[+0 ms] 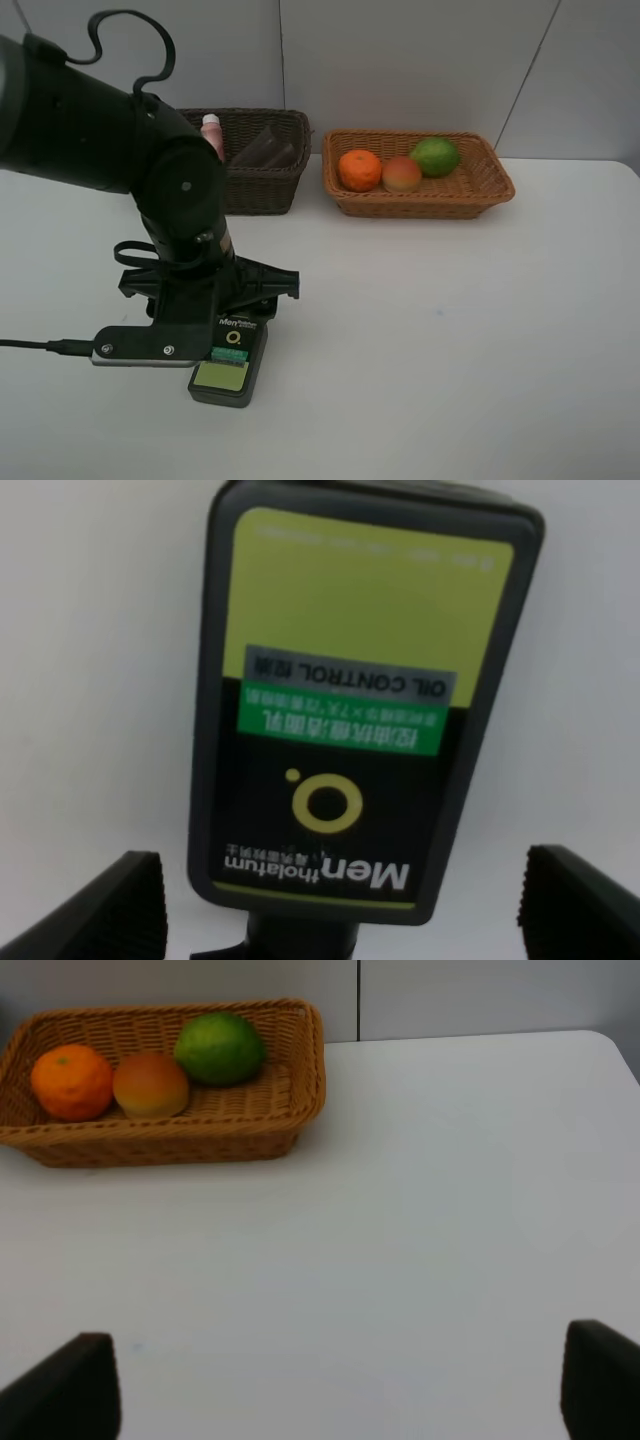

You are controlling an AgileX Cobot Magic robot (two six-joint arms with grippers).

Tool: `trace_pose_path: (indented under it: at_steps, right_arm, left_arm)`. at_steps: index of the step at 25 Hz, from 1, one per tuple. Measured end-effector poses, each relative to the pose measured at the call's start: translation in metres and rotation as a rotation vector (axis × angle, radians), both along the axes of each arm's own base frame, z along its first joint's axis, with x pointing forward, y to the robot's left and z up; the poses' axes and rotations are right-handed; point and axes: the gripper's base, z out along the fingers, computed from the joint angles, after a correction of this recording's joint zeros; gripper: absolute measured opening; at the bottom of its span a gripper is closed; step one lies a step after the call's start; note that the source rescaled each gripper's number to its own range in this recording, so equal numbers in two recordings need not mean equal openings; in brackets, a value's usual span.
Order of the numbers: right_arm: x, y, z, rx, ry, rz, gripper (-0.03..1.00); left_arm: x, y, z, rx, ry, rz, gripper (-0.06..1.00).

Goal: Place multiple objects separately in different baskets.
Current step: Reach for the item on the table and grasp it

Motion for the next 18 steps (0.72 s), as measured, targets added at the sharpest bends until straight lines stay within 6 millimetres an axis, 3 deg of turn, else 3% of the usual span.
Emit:
trace_pose_path:
  at_steps: [18]
  right_arm:
    - [0.0,0.0,0.0,0.0,0.0,0.0,0.86]
  left_arm:
    - [-0.002,0.0,-0.016,-0.015,-0.003,-0.011,0.92]
